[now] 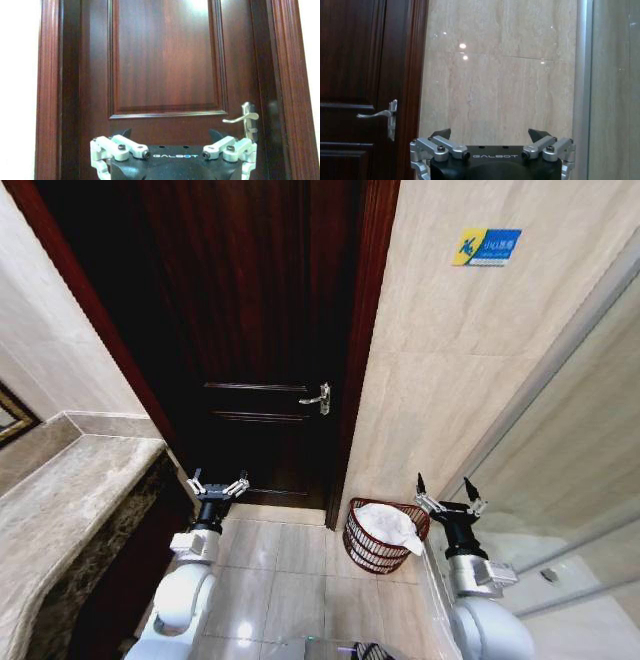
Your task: Discard the used towel into the hamper.
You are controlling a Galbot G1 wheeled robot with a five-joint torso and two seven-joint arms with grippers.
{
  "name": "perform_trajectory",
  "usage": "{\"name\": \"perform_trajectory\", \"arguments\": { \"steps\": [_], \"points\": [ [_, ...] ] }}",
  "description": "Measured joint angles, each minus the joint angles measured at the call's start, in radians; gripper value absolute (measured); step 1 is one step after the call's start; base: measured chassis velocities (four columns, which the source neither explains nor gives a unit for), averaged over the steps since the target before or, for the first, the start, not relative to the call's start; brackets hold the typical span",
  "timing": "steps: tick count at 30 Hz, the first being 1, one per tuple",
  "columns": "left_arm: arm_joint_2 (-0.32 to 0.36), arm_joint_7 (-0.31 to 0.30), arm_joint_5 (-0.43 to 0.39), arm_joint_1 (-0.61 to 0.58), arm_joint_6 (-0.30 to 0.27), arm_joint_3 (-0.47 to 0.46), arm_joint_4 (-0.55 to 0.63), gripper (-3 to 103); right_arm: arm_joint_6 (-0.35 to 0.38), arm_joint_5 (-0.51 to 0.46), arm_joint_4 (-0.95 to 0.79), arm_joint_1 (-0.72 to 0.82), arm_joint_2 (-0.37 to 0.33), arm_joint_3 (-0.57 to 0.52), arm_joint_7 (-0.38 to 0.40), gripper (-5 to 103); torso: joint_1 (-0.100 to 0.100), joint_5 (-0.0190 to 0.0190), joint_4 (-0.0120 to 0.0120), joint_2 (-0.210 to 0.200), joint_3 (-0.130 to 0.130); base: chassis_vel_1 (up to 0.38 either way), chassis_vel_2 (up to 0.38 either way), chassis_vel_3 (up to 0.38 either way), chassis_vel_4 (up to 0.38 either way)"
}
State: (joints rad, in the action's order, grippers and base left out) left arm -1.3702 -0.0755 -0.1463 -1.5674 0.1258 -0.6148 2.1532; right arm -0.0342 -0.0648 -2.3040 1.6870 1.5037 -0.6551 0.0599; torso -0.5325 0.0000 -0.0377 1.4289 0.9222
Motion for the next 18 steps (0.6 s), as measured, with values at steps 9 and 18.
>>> {"name": "perform_trajectory", "arguments": {
  "steps": [9,18],
  "points": [
    [0.005,-0.002,-0.006,-0.003,0.005,-0.012,-0.001,100,0.023,0.002,-0.023,0.017,0.006,0.01,0.001,100,0.001,-0.0001,0.0,-0.004,-0.002,0.0,0.0,0.0,0.0],
    [0.001,-0.002,-0.006,-0.016,0.015,-0.012,0.005,100,0.016,0.005,-0.035,0.04,0.006,0.007,0.002,100,0.004,-0.0001,0.0,-0.009,-0.005,0.055,-0.043,-0.057,0.06]
  ]
}}
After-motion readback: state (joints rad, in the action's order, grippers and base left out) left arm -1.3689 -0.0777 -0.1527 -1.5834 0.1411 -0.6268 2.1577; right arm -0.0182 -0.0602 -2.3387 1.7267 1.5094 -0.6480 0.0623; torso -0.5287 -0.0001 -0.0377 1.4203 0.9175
